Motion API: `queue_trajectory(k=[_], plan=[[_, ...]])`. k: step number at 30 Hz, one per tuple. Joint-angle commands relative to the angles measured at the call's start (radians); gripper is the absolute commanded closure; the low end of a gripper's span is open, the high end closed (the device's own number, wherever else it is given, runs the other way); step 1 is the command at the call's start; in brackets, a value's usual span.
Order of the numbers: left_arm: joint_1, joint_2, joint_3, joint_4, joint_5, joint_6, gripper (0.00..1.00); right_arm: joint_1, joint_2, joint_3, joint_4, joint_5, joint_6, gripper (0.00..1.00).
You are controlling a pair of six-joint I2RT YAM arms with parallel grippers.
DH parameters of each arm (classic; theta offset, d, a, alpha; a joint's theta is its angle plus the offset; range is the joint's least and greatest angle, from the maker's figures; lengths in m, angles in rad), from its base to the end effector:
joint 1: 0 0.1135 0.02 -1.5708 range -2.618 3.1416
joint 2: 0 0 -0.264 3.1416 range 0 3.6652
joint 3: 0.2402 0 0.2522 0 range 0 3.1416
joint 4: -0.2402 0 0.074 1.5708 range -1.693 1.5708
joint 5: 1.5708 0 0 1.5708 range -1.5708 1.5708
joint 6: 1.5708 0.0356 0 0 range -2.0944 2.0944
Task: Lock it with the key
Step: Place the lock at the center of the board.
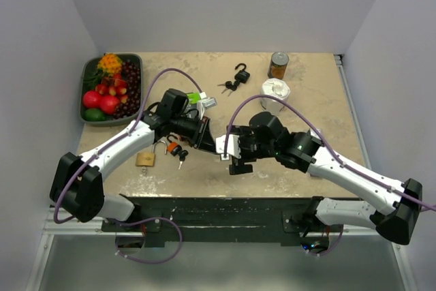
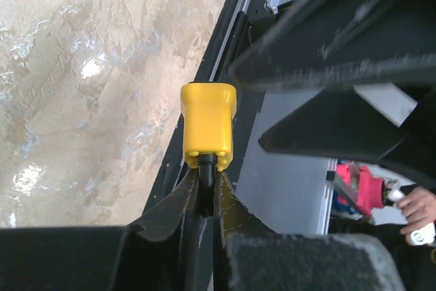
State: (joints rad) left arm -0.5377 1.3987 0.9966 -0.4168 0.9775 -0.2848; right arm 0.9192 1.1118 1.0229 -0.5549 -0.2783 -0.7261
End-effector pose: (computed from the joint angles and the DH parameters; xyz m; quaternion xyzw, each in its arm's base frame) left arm 0.2321 -0.1728 0.2644 0.2746 0.7930 -0.5299 0.1226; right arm 0.1371 0.1959 0.3232 -0.6915 0.5572 0.1662 0.4287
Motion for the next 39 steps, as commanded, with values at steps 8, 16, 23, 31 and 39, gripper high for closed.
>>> queue_trajectory(k=[8,16,23,31,39], plan=[[-0.001,-0.035,0.013,0.118,0.053,-0.168,1.00,0.081,0.028,-0.007,0.170,0.106,-0.065,0.25],[-0.001,-0.067,-0.018,0.136,0.049,-0.174,1.00,0.095,0.028,-0.052,0.191,0.166,-0.127,0.36],[-0.001,-0.069,-0.030,0.164,0.059,-0.198,1.00,0.098,0.033,-0.058,0.219,0.179,-0.128,0.42],[-0.001,-0.070,-0.039,0.182,0.070,-0.223,1.00,0.106,0.046,-0.061,0.227,0.182,-0.150,0.33],[0.001,-0.079,-0.047,0.206,0.081,-0.229,1.00,0.107,0.042,-0.078,0.228,0.212,-0.177,0.71]])
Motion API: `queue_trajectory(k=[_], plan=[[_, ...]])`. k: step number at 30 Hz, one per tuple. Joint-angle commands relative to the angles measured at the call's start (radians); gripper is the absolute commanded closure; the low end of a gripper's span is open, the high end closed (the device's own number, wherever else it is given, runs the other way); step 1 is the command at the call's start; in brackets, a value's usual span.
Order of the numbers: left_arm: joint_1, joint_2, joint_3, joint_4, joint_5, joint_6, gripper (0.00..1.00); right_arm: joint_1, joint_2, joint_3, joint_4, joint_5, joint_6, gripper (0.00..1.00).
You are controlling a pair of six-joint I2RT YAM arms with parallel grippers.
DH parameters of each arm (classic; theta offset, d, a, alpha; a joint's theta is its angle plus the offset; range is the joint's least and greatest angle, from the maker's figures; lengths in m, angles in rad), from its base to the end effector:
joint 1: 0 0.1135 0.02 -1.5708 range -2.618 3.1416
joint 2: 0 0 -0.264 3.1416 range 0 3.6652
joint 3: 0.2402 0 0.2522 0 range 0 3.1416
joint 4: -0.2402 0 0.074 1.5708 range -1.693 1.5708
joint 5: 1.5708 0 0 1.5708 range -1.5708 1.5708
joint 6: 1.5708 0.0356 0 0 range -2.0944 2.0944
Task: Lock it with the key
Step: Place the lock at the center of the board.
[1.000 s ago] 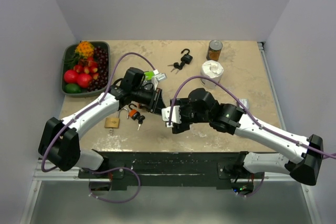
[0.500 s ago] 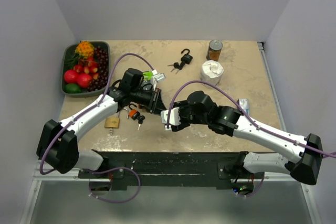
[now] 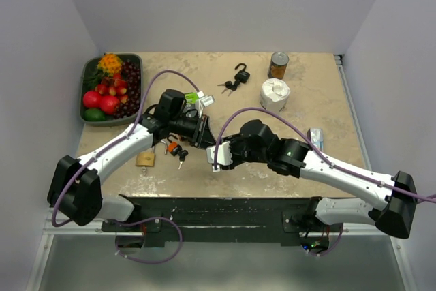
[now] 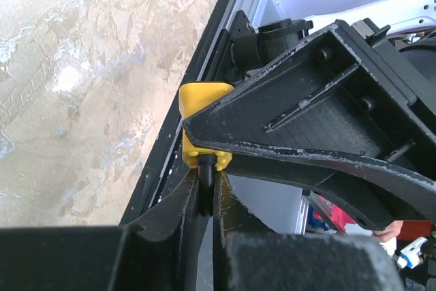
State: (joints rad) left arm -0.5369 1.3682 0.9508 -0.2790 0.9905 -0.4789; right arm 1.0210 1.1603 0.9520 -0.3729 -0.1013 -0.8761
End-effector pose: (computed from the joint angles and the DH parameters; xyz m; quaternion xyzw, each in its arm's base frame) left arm 0.2313 -0.1723 0.2677 0.2243 0.7909 -0.5574 0.1161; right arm 0.1318 0.2220 0.3035 -0.7282 0.4928 0.0788 0.4698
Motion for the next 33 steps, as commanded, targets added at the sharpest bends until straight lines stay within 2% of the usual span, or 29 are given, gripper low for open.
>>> queue_trajectory(k=[1,3,4,5,7,9,10,11,12,17,23,27,33], plan=[[-0.001,-0.050,-0.003,0.081,0.069,-0.044,1.00,0.005,-0.008,-0.007,0.043,0.046,-0.027,0.81],[-0.002,-0.057,-0.007,0.109,0.068,-0.055,0.97,0.005,-0.013,-0.007,0.045,0.054,-0.011,1.00],[0.002,-0.061,-0.007,0.112,0.060,-0.050,0.91,0.005,-0.016,-0.006,0.043,0.054,0.003,1.00],[0.005,-0.064,-0.007,0.112,0.053,-0.046,0.74,0.005,-0.019,-0.001,0.048,0.064,0.034,1.00],[0.031,-0.087,-0.004,0.109,0.022,-0.024,0.60,-0.009,-0.020,0.011,0.043,0.083,0.116,1.00],[0.073,-0.130,0.008,0.116,-0.004,0.012,0.32,-0.062,-0.027,0.021,0.019,0.065,0.229,1.00],[0.089,-0.148,0.014,0.115,-0.044,0.028,0.21,-0.085,-0.030,0.025,0.009,0.060,0.268,1.00],[0.104,-0.165,0.022,0.118,-0.062,0.045,0.08,-0.113,-0.043,0.024,0.008,0.057,0.366,1.00],[0.136,-0.197,0.035,0.116,-0.076,0.077,0.01,-0.180,-0.048,0.021,0.008,0.055,0.417,1.00],[0.213,-0.262,0.078,0.090,-0.199,0.201,0.01,-0.326,-0.031,0.002,-0.023,0.121,0.742,1.00],[0.236,-0.366,0.053,0.141,-0.349,0.286,0.01,-0.352,0.094,0.011,-0.122,0.367,1.121,1.00],[0.236,-0.422,0.008,0.218,-0.377,0.290,0.01,-0.368,0.159,-0.031,-0.095,0.429,1.198,1.00],[0.236,-0.396,0.032,0.133,-0.377,0.306,0.01,-0.375,0.211,-0.104,0.048,0.497,1.240,1.00]])
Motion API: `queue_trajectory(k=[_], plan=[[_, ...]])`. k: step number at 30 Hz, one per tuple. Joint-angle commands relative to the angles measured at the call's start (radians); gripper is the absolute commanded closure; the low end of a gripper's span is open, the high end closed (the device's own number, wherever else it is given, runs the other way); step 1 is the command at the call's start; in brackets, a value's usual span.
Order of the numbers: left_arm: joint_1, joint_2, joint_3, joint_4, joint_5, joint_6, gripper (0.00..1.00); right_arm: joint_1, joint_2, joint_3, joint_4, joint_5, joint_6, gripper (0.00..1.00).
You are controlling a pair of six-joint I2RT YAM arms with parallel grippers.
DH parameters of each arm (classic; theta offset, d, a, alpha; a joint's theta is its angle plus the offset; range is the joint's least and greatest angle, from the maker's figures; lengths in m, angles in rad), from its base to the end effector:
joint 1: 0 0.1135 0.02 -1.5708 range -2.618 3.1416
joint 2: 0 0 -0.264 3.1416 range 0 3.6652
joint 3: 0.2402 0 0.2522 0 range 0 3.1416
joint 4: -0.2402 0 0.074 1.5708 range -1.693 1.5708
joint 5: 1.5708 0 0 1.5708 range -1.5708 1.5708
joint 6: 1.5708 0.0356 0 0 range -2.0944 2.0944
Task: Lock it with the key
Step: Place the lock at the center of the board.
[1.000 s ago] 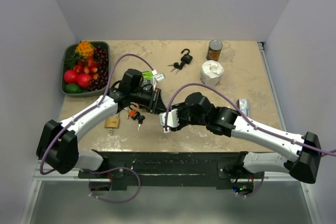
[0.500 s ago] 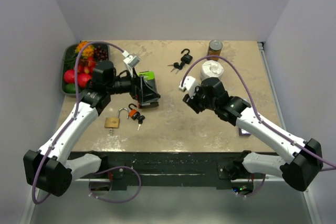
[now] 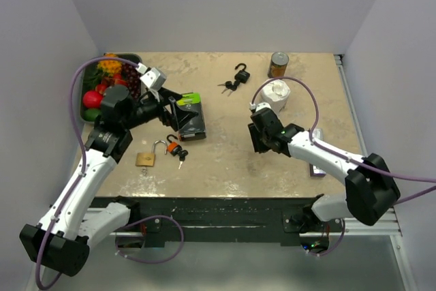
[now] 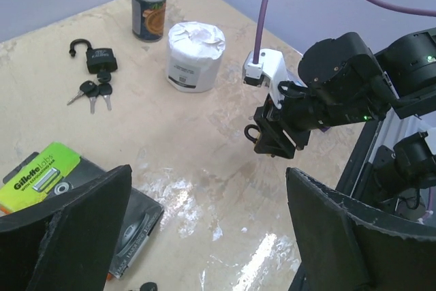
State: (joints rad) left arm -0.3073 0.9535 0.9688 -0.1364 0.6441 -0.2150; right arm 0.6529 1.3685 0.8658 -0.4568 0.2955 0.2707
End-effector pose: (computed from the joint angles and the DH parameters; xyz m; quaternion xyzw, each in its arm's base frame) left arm 0.1965 -0.0848 0.3801 0.2424 0.6997 -0.3913 0.5464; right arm 0.2228 0.1573 0.2182 -0.1357 0.9345 0.0069 0.3290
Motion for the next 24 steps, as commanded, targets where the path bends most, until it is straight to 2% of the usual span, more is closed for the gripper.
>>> queue_trajectory(k=[1,5,15,23,24], plan=[[0.007,0.016,0.011,-0.006,-0.035,0.043,0.01,-0.013,0.027,-0.021,0.142,0.100,0.094,1.00],[0.007,0.021,0.002,-0.014,-0.038,0.028,0.01,-0.048,0.061,-0.033,0.205,0.050,0.087,1.00],[0.007,0.019,-0.047,-0.012,0.084,0.016,0.01,-0.116,0.156,0.016,0.182,0.024,0.116,1.00],[0.007,0.022,-0.054,-0.017,0.088,0.014,0.01,-0.130,0.208,0.038,0.172,0.005,0.124,1.00],[0.007,0.024,-0.055,-0.022,0.086,0.012,0.01,-0.130,0.208,0.042,0.171,0.004,0.124,0.91]])
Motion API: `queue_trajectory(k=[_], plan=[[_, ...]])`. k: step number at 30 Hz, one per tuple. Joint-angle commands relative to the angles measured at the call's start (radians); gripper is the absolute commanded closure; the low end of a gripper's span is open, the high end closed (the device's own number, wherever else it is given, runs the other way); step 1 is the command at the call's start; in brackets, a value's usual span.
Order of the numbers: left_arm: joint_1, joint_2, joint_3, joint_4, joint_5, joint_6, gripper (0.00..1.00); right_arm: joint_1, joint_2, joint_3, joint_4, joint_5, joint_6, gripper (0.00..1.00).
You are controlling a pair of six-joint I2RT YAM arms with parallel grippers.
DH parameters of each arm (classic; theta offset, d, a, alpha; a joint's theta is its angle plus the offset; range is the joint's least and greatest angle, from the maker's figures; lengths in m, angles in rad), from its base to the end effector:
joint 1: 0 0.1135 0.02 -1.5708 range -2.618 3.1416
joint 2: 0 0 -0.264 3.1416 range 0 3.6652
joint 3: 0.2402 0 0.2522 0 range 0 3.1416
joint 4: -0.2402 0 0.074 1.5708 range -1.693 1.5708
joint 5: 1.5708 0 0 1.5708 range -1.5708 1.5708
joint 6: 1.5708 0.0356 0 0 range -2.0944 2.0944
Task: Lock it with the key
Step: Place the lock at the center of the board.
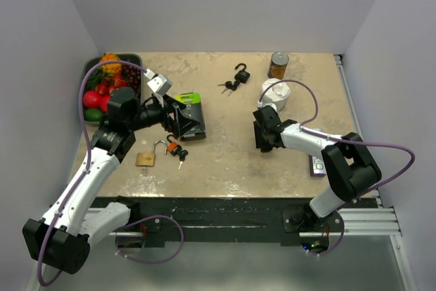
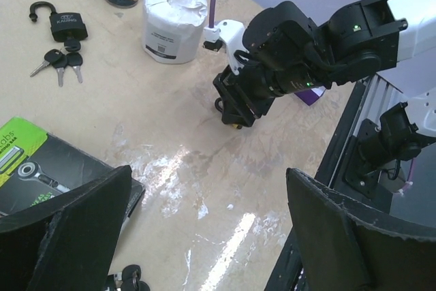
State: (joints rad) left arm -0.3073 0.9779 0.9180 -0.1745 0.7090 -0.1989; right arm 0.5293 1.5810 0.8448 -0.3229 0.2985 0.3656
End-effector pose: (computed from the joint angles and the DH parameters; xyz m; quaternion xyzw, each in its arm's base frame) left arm 0.2016 -0.0883 0.3542 0.2546 0.7234 -0.4093 0.4943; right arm 0.2620 0.1411 0.1633 -0.0407 0.9566 -0.0214 0.2879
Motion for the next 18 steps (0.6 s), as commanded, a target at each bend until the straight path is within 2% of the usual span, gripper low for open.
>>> queue_trajectory(k=[1,2,6,7,11,14,18], plan=[[0.007,0.001,-0.004,0.013,0.023,0.001,0.01,-0.006,0.007,0.065,0.038,-0.004,0.027,0.85],[0.007,0.002,-0.004,0.007,0.021,0.004,0.01,-0.008,0.010,0.069,0.030,-0.005,0.029,0.77],[0.008,0.021,0.013,-0.057,0.018,0.027,0.01,-0.011,0.011,0.079,0.024,-0.019,0.029,0.56],[0.008,0.024,0.021,-0.069,0.020,0.041,0.01,-0.011,0.008,0.083,0.018,-0.021,0.032,0.41],[0.016,0.054,0.057,-0.161,0.032,0.102,0.01,-0.011,-0.001,0.099,-0.007,-0.030,0.042,0.27],[0.040,0.070,0.079,-0.220,0.092,0.147,0.01,-0.012,-0.010,0.117,-0.036,-0.050,0.049,0.18],[0.115,0.077,0.117,-0.353,0.190,0.294,0.01,-0.012,-0.084,0.146,-0.054,-0.130,0.021,0.12]])
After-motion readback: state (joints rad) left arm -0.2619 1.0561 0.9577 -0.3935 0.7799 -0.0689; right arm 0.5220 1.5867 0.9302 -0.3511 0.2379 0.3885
